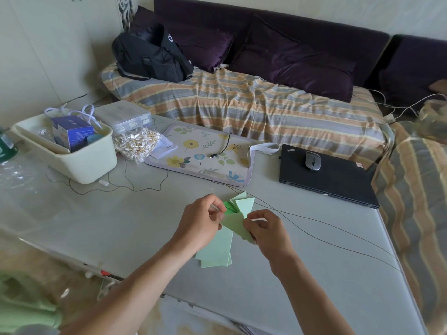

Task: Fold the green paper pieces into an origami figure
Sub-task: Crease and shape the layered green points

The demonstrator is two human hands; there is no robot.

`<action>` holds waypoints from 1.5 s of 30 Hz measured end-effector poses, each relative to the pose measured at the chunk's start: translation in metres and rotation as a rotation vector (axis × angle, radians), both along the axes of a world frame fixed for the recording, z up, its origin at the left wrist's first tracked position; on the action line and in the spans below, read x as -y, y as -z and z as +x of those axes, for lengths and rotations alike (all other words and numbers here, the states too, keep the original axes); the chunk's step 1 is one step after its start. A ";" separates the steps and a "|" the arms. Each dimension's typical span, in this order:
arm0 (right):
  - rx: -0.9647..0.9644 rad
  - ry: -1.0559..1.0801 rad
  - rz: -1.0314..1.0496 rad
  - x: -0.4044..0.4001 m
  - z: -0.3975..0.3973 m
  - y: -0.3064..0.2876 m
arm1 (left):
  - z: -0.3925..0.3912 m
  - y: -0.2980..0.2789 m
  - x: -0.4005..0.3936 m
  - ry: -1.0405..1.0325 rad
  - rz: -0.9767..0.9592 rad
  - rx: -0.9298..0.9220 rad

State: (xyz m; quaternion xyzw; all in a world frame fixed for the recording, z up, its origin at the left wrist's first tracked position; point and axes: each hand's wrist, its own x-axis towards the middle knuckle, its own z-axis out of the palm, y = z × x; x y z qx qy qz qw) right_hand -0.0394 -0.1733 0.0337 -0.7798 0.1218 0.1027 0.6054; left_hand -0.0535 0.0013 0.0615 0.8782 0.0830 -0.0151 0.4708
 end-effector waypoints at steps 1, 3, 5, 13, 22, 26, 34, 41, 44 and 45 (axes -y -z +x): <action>0.001 0.012 -0.004 0.001 0.000 0.000 | 0.000 -0.001 0.000 0.032 0.031 0.008; 0.003 0.024 -0.001 0.001 -0.001 -0.001 | -0.001 -0.002 0.001 0.089 0.080 0.012; -0.006 0.035 -0.005 0.001 -0.001 -0.002 | -0.002 -0.003 0.001 0.119 0.095 0.029; 0.329 -0.068 -0.378 -0.002 -0.006 -0.004 | -0.002 -0.005 -0.001 0.052 0.143 0.139; 0.506 -0.229 -0.374 -0.008 -0.009 -0.004 | -0.002 -0.005 0.001 0.047 0.120 0.080; 0.507 -0.208 -0.381 -0.006 -0.007 -0.005 | -0.001 -0.005 0.000 -0.037 0.060 0.071; 0.522 -0.237 -0.381 -0.010 -0.009 -0.001 | -0.004 -0.003 0.008 0.021 0.127 0.052; 0.535 -0.243 -0.369 -0.010 -0.009 -0.001 | -0.006 -0.002 0.010 0.039 0.148 0.048; 0.485 -0.230 -0.346 -0.011 -0.008 -0.003 | -0.004 0.000 0.008 0.025 0.151 0.042; 0.477 -0.223 -0.346 -0.011 -0.008 -0.003 | -0.003 0.001 0.007 0.017 0.159 0.044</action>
